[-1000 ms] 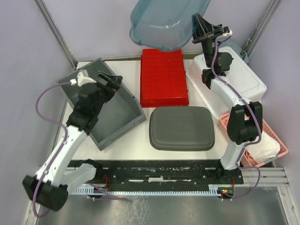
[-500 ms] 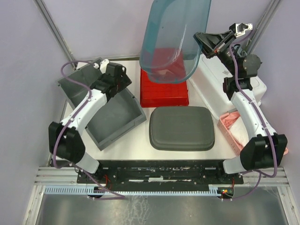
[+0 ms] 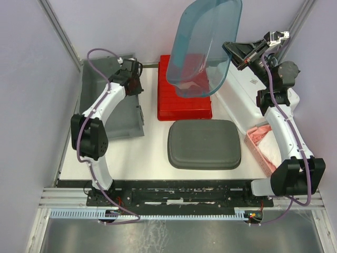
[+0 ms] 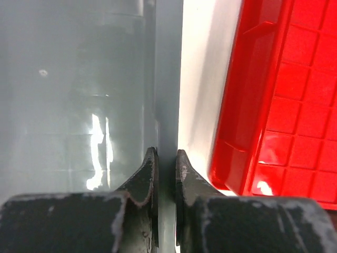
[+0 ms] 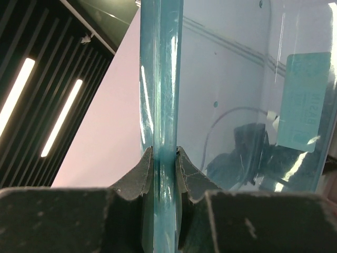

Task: Turn the large container upside down

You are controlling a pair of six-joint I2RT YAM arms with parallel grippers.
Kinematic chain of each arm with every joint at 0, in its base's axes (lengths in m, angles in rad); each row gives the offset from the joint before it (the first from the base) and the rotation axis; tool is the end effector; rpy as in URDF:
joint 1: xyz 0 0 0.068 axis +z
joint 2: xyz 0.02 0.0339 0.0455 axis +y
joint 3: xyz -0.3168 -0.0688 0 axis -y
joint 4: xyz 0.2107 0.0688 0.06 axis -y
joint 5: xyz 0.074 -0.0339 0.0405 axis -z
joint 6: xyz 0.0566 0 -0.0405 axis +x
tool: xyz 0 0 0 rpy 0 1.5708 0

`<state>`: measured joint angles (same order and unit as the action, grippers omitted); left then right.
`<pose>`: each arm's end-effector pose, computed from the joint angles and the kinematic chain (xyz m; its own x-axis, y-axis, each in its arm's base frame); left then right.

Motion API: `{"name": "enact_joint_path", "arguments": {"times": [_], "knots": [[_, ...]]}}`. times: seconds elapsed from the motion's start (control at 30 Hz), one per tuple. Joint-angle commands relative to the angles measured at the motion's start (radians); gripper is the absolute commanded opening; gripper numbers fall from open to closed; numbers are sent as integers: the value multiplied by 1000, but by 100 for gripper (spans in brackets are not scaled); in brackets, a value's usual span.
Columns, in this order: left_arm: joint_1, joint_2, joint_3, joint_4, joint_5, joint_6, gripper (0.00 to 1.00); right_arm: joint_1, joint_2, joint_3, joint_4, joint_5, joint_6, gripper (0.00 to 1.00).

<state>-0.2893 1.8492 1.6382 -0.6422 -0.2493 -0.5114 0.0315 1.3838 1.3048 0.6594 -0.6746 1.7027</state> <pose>0.3973 -0.1037 0.3356 -0.6889 -0.2898 -0.6644 -0.2479 0.9555 -0.1597 0.2735 0.0440 0.5328 -0.6140 0.7552 -0.2295 -0.4714 -0.1176 0.8740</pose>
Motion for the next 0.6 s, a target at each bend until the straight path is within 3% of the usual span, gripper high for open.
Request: {"name": "enact_joint_path", "arguments": {"times": [0.0, 0.17, 0.33, 0.47, 0.5, 0.57], "knots": [[-5, 61, 112, 1, 69, 365, 3, -4, -52, 22, 37, 9, -27, 2], [-1, 77, 146, -3, 36, 481, 3, -5, -36, 29, 40, 7, -19, 2], [1, 140, 208, -11, 20, 463, 3, -4, -22, 36, 32, -9, -31, 2], [1, 183, 258, -1, -38, 426, 3, -3, -35, 56, -133, -75, -142, 2], [2, 193, 277, -8, -49, 421, 4, -3, -43, 54, -178, -90, -171, 2], [4, 205, 327, -37, -72, 408, 15, -2, -59, 41, -262, -122, -215, 2]]}}
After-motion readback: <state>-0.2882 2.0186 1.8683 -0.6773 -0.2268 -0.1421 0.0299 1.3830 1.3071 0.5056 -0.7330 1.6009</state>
